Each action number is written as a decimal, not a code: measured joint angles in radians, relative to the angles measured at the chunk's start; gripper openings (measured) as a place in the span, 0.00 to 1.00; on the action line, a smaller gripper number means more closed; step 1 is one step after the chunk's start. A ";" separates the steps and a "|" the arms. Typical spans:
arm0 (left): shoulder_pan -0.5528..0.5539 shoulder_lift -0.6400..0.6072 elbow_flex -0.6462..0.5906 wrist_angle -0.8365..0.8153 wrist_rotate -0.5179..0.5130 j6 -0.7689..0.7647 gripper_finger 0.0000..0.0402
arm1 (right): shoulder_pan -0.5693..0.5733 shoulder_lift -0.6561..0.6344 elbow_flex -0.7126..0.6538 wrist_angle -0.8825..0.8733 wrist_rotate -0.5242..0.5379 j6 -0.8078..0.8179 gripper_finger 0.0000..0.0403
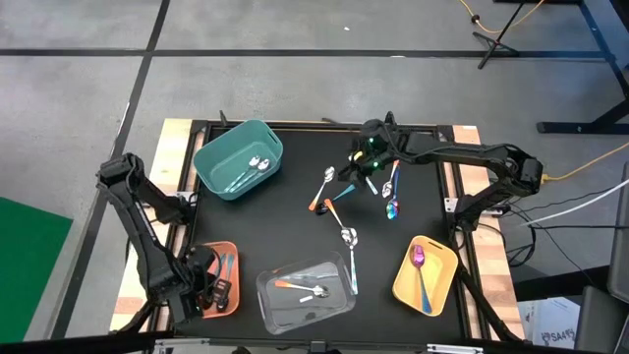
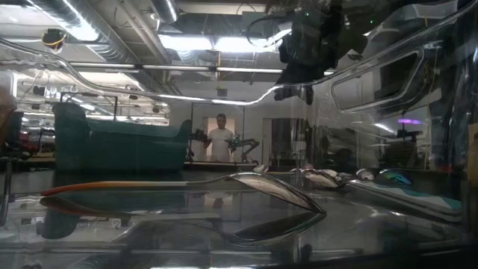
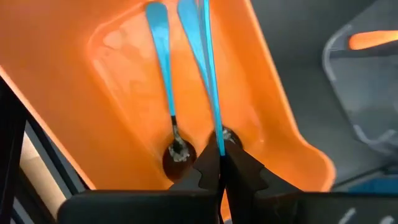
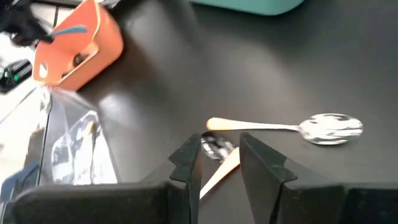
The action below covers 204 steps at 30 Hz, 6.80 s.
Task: Sort silverware by color (type)
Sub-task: Put the blue spoon into the orange bin, then put the orange spoon into the transparent bin
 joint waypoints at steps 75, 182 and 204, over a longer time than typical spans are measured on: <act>0.019 -0.151 0.000 0.085 -0.302 0.245 0.21 | 0.440 0.000 0.000 -0.114 0.558 0.317 0.24; 0.770 -0.627 0.000 0.131 -0.245 1.422 0.21 | 0.504 0.391 0.066 -0.107 0.739 0.430 0.23; 0.770 -0.627 0.000 0.131 -0.246 1.423 0.21 | 0.504 0.393 0.065 -0.118 0.740 0.428 0.02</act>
